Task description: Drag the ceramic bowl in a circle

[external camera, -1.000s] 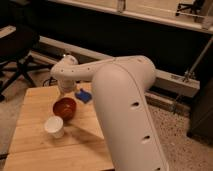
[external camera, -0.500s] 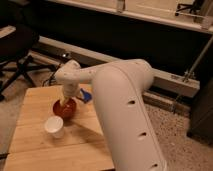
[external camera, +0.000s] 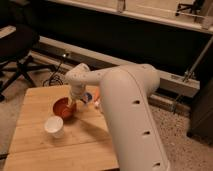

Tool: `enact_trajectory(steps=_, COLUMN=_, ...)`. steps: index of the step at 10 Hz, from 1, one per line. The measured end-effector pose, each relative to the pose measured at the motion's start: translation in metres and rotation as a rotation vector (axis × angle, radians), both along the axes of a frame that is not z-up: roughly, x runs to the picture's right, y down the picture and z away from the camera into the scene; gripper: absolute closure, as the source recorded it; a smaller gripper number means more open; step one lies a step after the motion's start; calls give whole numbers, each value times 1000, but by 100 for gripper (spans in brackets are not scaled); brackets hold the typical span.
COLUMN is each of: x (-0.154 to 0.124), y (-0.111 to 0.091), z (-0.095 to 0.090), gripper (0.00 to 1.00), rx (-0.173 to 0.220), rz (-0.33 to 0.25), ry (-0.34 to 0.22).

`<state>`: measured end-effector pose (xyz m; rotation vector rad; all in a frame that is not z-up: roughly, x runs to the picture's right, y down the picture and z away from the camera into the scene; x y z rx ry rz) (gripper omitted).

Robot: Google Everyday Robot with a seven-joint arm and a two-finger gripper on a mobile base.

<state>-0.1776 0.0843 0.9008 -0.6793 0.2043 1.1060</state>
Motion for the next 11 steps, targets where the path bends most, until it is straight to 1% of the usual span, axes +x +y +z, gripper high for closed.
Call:
enact_trajectory(steps=1, x=-4, y=4, z=3, gripper=58, rx=-12, rz=-1, ry=-17)
enact_trajectory(steps=2, x=-8, y=5, z=5, gripper=67, rx=-18, rz=-4, ry=-31)
enact_trajectory(steps=3, x=-14, y=4, z=5, gripper=79, rx=-22, rz=-12, ry=-48)
enact_trajectory(steps=4, x=-17, y=0, z=5, gripper=88, rx=-17, rz=-22, ry=-56)
enact_trajectory(steps=5, x=-24, y=-7, z=4, gripper=96, rx=-3, rz=-45, ry=-64)
enact_trajectory(steps=6, x=-32, y=-15, z=2, gripper=100, rx=16, rz=-67, ry=-70)
enact_trajectory(steps=7, x=-42, y=-25, z=2, gripper=100, rx=35, rz=-104, ry=-73)
enact_trajectory(steps=8, x=-46, y=-31, z=4, gripper=100, rx=46, rz=-128, ry=-68)
enact_trajectory(steps=10, x=-48, y=-41, z=14, gripper=100, rx=55, rz=-167, ry=-37)
enact_trajectory(steps=11, x=-41, y=-48, z=21, gripper=100, rx=60, rz=-177, ry=-4)
